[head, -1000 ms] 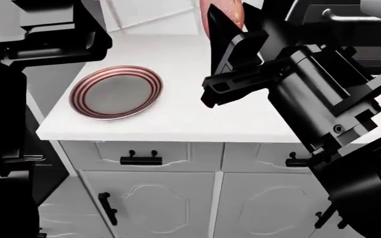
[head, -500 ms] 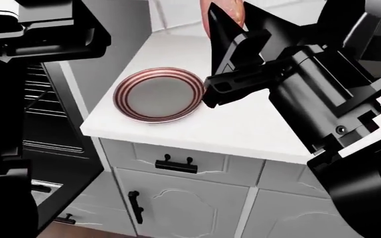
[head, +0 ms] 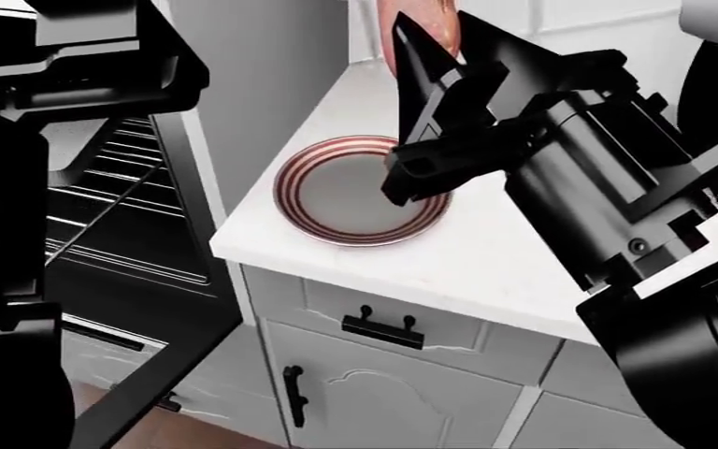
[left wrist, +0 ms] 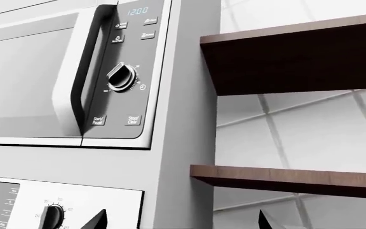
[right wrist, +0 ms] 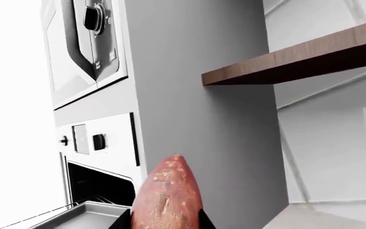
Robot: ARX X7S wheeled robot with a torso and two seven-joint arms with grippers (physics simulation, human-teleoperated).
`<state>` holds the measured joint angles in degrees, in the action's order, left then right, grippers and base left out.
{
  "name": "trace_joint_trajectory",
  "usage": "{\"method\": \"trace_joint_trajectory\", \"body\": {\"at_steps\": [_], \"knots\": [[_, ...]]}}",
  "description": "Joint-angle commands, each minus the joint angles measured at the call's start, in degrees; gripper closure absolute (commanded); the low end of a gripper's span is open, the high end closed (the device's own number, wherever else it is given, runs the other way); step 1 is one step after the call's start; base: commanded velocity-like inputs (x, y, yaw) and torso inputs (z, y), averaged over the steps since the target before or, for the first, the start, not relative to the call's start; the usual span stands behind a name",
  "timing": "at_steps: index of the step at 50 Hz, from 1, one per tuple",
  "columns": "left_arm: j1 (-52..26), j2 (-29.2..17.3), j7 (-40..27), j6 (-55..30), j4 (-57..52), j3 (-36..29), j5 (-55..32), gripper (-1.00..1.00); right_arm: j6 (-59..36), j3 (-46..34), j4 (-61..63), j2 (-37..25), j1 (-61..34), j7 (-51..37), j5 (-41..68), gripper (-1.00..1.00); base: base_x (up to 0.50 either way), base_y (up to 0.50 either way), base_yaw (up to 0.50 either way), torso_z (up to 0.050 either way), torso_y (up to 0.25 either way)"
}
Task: Pick the sweet potato from the top rack in the oven and place it on the plate on the counter.
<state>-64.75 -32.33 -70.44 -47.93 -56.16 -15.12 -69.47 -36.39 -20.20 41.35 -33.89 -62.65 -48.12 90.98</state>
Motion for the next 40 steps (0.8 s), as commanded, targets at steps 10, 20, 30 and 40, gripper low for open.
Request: {"method": "trace_joint_trajectory", "body": {"at_steps": [10, 20, 30, 40], "knots": [[-0.36, -0.3, 0.14, 0.57, 0.24, -0.51, 0.0, -1.0, -2.07, -1.66, -1.6, -0.4, -0.04, -0.69, 0.58, 1.0, 0.52, -0.01, 0.0, 0.0, 0.0], [-0.27, -0.4, -0.24, 0.84, 0.04, -0.73, -0.06, -1.0, -1.84, -1.74, -1.27, -0.44, 0.4, -0.3, 0.36, 1.0, 0.52, 0.0, 0.0, 0.0, 0.001], [0.08, -0.46, -0.13, 1.25, 0.06, -1.02, 0.3, -1.0, -2.77, -3.01, -0.11, -0.56, 0.88, 1.25, -1.48, 1.0, 0.36, 0.02, 0.0, 0.0, 0.002], [0.05, -0.37, -0.49, 1.46, -0.05, -1.39, 0.17, -1.0, -4.58, -4.77, 0.55, -1.32, 0.79, 0.49, 0.15, 1.0, 0.0, 0.0, 0.0, 0.0, 0.0]]}}
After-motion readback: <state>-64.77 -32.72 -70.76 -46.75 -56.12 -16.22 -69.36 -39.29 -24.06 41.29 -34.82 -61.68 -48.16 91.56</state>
